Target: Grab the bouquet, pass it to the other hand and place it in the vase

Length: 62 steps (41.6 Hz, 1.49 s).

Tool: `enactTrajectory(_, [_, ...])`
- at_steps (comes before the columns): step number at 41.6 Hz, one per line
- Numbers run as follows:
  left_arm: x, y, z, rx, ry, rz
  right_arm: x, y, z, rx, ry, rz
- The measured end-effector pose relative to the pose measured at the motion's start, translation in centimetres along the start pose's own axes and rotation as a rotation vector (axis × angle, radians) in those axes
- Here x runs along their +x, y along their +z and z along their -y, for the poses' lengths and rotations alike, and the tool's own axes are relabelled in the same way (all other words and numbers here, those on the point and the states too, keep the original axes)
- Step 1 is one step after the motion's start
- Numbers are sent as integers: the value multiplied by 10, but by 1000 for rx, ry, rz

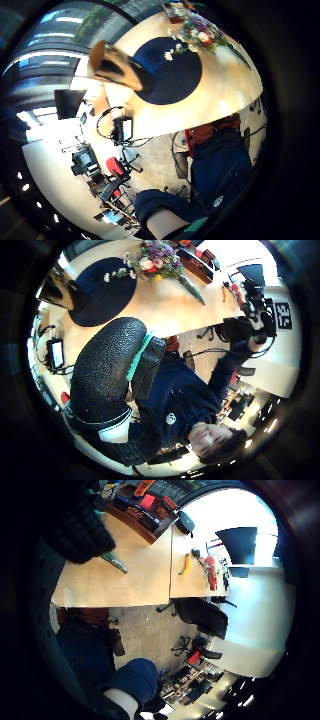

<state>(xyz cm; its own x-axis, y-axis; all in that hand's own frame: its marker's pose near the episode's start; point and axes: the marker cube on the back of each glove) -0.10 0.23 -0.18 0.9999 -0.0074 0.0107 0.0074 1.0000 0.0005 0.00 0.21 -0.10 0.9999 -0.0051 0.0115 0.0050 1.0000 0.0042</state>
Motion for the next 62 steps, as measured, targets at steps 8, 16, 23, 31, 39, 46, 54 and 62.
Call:
enactTrajectory(8, [-5,1,1,-26,5,-25,1,-3,-4,-21,-11,10])
enactTrajectory(16, [-12,6,7,-25,-21,-28,-3,-15,-12,-30,-35,36])
enactTrajectory(23, [-19,3,-5,-21,-41,-19,-7,-33,-26,-38,-78,31])
enactTrajectory(31, [-27,-9,-27,38,-59,-46,-6,-54,-15,-14,-5,66])
enactTrajectory(39, [-34,-9,-35,75,-78,-41,5,-57,30,-26,131,151])
enactTrajectory(46, [-32,-6,-38,104,-107,32,21,-29,67,-156,293,196])
enactTrajectory(54, [-24,-1,-40,119,-84,38,43,15,88,-304,377,284])
enactTrajectory(62, [-21,11,-39,99,-71,28,68,91,116,-370,385,345])
